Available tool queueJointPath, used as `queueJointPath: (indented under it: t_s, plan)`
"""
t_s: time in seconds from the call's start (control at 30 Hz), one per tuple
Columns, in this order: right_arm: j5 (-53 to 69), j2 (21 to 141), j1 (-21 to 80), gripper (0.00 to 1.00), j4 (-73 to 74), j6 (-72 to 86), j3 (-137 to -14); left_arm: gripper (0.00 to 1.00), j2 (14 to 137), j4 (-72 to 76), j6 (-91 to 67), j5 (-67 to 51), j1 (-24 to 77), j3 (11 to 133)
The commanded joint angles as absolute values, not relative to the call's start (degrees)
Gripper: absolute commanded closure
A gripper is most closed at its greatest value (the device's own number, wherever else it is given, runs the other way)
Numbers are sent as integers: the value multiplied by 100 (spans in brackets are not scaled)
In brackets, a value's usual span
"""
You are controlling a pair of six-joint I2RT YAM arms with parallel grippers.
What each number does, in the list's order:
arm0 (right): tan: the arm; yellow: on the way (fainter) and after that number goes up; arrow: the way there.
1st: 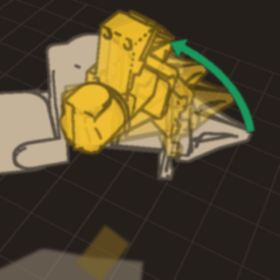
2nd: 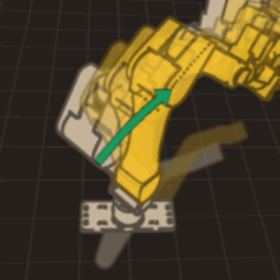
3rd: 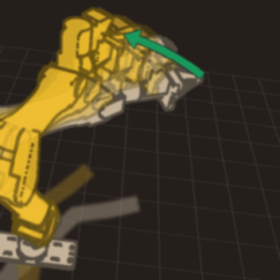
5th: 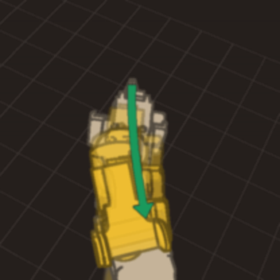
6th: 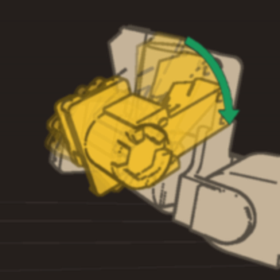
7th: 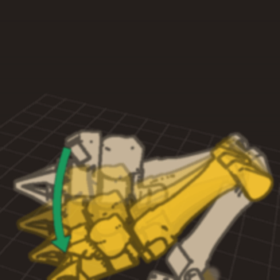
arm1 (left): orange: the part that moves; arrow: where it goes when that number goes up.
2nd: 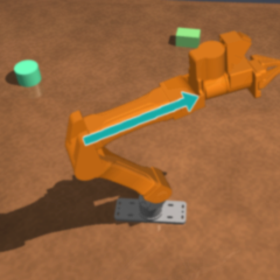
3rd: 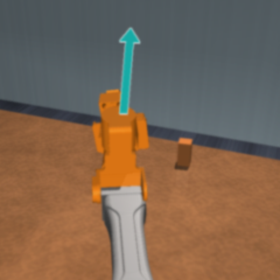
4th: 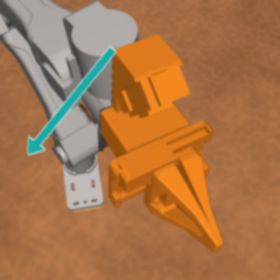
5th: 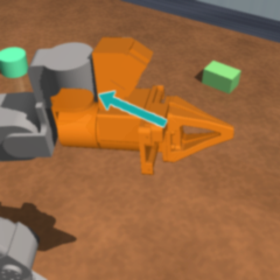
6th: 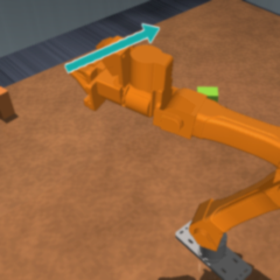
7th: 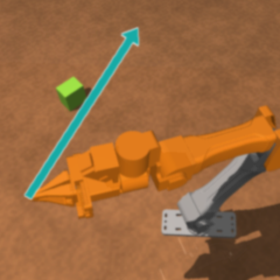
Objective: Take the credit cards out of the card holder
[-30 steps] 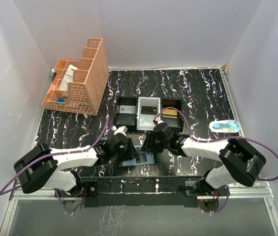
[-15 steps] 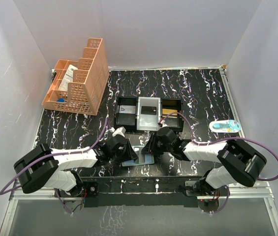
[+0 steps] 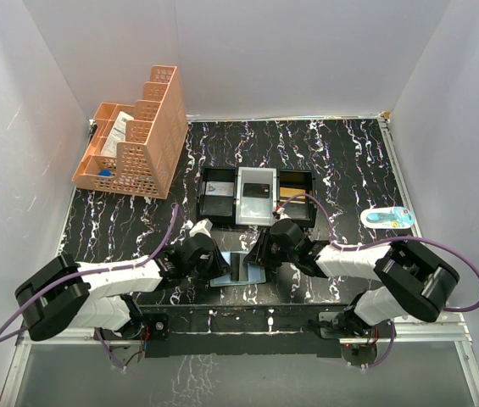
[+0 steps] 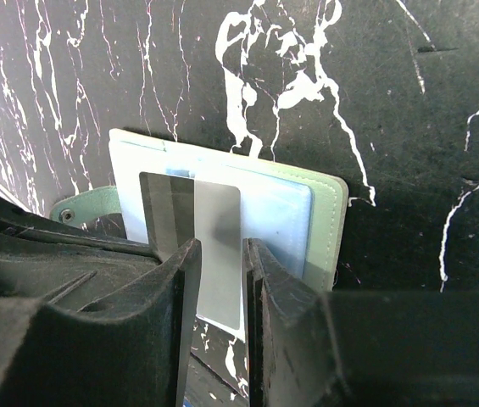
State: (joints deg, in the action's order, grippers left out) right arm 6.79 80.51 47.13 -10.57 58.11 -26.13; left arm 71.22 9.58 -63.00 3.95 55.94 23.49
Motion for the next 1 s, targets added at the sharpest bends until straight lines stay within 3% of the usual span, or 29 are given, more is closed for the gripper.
queueJointPath:
  t_s: [0.0,0.37,0.7,0.83,0.97]
  plan:
    - [479,8243,4728,74,-628,5613,-2637,100,6989,635,-6204,536,5587,2285]
    - [577,7954,4728,73,-781,5495,-2657,100,6319,-79,-6083,1152,5588,2288]
    - [1229,7472,4729,67,-794,5011,-3177,100,6896,413,-6037,725,5582,2380]
    - [1658,7821,4724,66,-1309,5208,-3084,100,6972,555,-6086,674,5583,2365]
    - [1328,8385,4728,68,-1036,5318,-3111,100,6949,559,-6100,665,5581,2353]
